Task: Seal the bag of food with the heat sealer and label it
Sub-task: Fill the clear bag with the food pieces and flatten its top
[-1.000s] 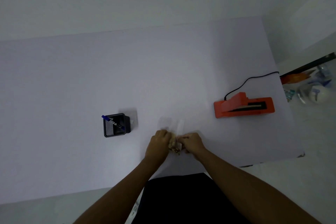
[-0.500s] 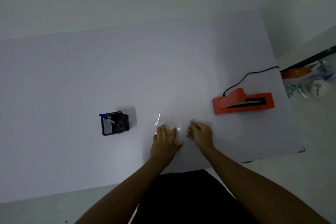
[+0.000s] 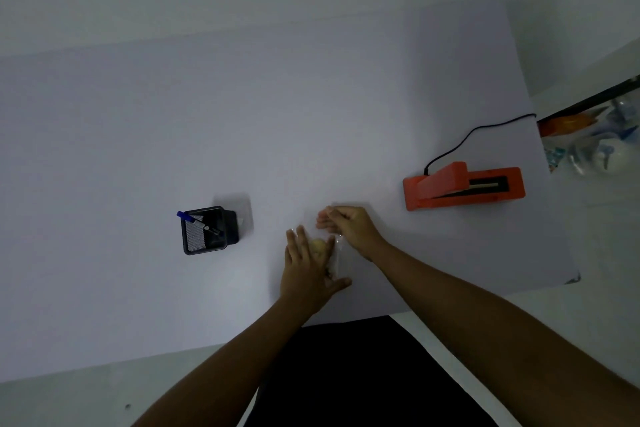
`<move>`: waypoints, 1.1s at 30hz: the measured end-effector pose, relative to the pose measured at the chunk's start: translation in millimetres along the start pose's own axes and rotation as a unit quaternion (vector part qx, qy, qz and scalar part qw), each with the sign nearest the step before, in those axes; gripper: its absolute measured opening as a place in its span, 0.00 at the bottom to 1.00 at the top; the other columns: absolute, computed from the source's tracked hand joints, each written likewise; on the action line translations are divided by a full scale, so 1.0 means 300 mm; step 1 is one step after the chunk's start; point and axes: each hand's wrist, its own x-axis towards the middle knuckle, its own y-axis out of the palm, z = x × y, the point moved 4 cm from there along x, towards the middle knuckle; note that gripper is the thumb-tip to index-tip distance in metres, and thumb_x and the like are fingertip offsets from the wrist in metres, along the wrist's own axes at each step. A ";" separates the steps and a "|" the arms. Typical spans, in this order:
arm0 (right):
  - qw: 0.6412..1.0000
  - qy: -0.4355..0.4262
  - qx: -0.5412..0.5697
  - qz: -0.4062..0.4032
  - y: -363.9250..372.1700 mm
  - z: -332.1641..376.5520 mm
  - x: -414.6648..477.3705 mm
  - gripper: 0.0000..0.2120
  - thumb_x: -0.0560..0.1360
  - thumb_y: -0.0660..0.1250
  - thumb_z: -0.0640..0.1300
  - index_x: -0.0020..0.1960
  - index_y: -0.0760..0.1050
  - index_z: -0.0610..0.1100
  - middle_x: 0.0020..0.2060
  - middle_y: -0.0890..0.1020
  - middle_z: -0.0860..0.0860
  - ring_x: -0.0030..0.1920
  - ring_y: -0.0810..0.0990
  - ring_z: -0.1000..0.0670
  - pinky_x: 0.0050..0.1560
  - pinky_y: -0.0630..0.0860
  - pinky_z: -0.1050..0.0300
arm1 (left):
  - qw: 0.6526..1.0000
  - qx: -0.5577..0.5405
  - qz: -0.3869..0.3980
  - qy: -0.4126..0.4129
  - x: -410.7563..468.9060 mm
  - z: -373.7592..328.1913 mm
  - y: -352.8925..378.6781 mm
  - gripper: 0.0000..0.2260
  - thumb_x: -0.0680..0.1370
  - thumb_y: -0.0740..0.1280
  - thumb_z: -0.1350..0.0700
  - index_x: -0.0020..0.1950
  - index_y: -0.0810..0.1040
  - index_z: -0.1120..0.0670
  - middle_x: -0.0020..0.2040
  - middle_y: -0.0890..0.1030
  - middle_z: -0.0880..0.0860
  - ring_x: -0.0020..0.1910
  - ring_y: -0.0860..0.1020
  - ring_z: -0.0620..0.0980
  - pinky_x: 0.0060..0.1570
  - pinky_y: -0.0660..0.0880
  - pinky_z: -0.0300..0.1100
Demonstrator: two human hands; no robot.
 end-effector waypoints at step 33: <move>0.976 -0.089 -0.129 -0.149 -0.086 0.080 0.060 0.10 0.81 0.60 0.36 0.53 0.80 0.35 0.44 0.84 0.42 0.42 0.83 0.48 0.52 0.79 0.54 | 0.997 0.057 0.038 0.040 0.011 0.006 -0.019 0.57 0.60 0.62 0.22 0.78 0.40 0.46 0.74 0.40 0.73 0.74 0.42 0.73 0.73 0.49 0.62</move>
